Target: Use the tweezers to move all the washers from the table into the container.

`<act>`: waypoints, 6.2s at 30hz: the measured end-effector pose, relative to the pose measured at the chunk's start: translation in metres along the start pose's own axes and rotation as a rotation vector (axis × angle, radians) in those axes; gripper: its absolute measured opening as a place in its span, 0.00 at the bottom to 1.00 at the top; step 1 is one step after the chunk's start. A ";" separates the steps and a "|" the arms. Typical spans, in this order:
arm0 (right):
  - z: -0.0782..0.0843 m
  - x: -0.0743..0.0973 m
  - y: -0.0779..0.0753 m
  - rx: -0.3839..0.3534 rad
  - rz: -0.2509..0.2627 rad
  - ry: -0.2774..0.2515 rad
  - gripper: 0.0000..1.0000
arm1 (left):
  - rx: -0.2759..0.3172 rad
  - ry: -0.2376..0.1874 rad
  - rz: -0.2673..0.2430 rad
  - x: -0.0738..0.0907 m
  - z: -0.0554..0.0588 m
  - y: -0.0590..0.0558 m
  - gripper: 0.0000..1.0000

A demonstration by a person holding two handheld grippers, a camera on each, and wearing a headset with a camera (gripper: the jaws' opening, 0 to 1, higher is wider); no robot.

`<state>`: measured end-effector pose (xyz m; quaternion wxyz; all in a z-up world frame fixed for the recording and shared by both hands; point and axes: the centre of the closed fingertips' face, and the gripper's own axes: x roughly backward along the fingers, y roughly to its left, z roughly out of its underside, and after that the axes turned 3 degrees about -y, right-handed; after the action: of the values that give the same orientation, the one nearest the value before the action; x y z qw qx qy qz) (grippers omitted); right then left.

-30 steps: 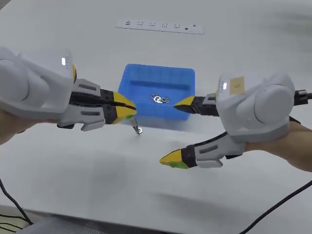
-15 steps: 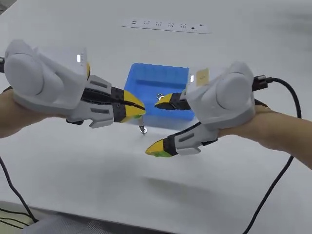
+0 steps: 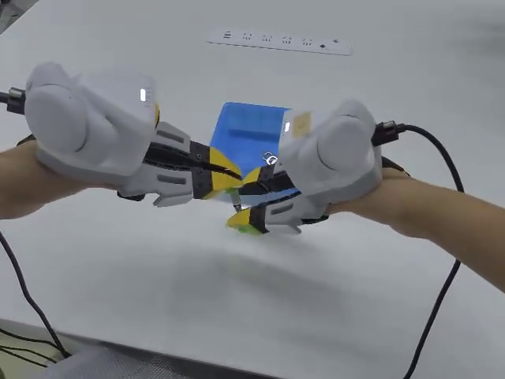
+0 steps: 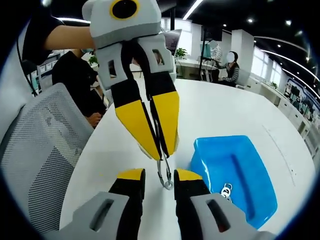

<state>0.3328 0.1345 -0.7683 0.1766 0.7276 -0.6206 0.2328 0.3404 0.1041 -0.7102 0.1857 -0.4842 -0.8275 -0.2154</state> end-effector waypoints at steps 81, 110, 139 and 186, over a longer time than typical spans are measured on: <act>-0.054 0.076 -0.059 -0.062 0.202 -0.180 0.09 | 0.344 -0.163 -0.366 0.060 -0.004 -0.015 0.99; 0.010 0.041 -0.105 -0.135 0.222 -0.070 0.09 | 0.449 -0.133 -0.419 0.065 0.018 -0.015 1.00; 0.011 0.045 -0.104 -0.134 0.224 -0.072 0.08 | 0.461 -0.127 -0.396 0.060 0.018 -0.016 0.99; -0.032 0.065 -0.063 0.154 0.188 -0.078 0.10 | -0.116 -0.105 -0.038 -0.009 -0.072 0.043 0.05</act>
<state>0.3991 0.1092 -0.7030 0.0732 0.6864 -0.6726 0.2667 0.3897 0.0781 -0.6466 0.1097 -0.4890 -0.8311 -0.2409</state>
